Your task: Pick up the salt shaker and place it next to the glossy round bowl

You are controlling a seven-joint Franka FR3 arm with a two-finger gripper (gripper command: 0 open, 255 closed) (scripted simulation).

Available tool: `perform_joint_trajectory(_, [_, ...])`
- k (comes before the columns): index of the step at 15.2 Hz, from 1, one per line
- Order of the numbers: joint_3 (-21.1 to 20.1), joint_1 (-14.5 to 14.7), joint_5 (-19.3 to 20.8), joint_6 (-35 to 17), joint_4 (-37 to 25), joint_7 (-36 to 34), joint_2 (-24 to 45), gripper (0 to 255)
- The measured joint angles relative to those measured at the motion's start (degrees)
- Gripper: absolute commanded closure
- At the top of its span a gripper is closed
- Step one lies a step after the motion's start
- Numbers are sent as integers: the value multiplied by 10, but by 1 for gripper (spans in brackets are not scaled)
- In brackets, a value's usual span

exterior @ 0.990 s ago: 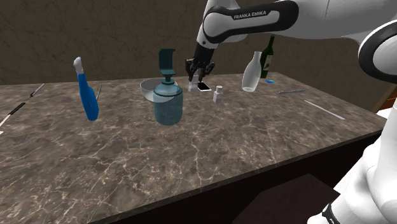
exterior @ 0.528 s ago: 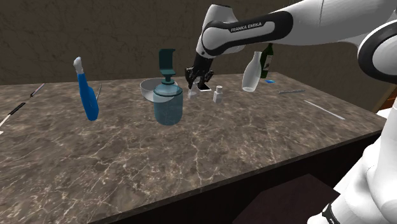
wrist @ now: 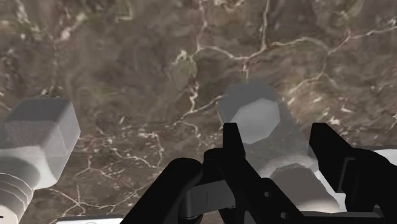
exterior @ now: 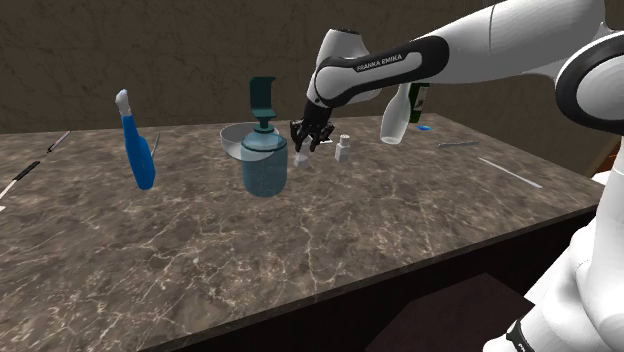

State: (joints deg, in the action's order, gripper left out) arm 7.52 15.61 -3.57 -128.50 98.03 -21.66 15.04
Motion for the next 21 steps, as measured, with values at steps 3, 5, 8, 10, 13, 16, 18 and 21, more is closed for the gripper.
perform_joint_trajectory(3, [0, 0, 0, -4, 4, 0, 0, 255])
perform_joint_trajectory(5, [0, 0, 0, -5, 4, 0, 0, 255])
perform_joint_trajectory(8, [0, 0, 0, -5, 4, 0, 0, 0])
perform_joint_trajectory(10, [0, 0, 0, -5, 4, 0, 0, 0])
perform_joint_trajectory(13, [0, 0, 0, -5, 4, 0, 0, 0])
perform_joint_trajectory(16, [2, -1, 3, 25, -5, 1, -21, 0])
perform_joint_trajectory(18, [1, 2, 7, 44, -9, -5, -37, 0])
perform_joint_trajectory(21, [2, 2, 7, 50, -13, -4, -38, 0])
